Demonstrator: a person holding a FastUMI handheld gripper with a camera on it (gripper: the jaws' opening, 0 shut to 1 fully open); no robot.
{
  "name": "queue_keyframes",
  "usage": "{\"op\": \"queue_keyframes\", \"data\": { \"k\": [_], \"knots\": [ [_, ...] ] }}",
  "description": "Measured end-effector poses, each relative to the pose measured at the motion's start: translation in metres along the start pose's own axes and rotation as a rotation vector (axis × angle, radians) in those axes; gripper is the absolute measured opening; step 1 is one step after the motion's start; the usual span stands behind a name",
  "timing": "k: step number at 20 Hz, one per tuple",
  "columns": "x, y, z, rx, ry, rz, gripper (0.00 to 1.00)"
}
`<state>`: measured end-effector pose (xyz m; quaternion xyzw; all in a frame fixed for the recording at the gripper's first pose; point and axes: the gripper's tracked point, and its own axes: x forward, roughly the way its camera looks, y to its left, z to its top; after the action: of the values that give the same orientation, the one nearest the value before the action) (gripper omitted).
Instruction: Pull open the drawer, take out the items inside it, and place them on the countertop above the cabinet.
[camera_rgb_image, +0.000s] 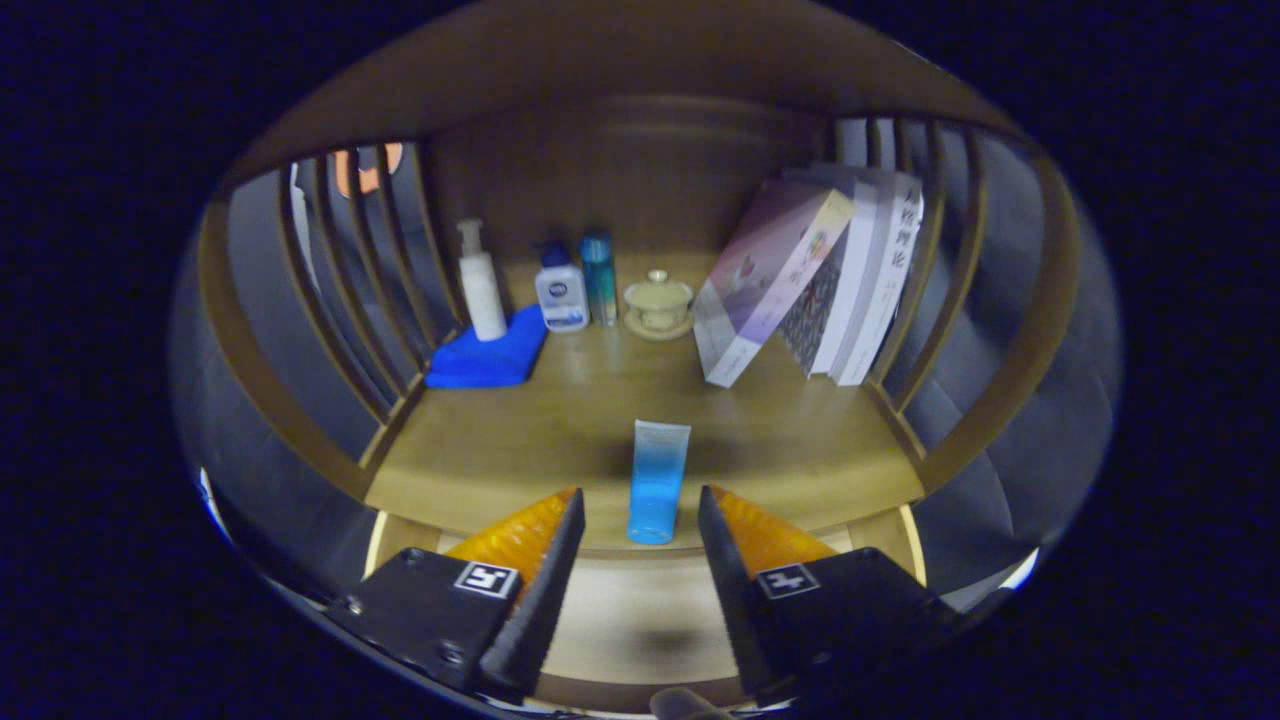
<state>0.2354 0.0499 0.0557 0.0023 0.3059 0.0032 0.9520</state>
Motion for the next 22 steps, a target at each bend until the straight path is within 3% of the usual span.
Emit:
{"op": "queue_keyframes", "data": {
  "k": [2,5,8,15,22],
  "knots": [
    [-0.027,0.001,0.002,-0.010,-0.087,0.010,0.90],
    [-0.066,0.005,0.004,0.006,-0.225,0.042,0.91],
    [-0.100,0.006,-0.003,0.018,-0.341,0.083,0.98],
    [-0.143,0.014,-0.064,-0.053,-0.576,0.059,0.98],
    [-0.131,0.015,-0.180,-0.124,-0.616,-0.026,0.99]
  ]
}}
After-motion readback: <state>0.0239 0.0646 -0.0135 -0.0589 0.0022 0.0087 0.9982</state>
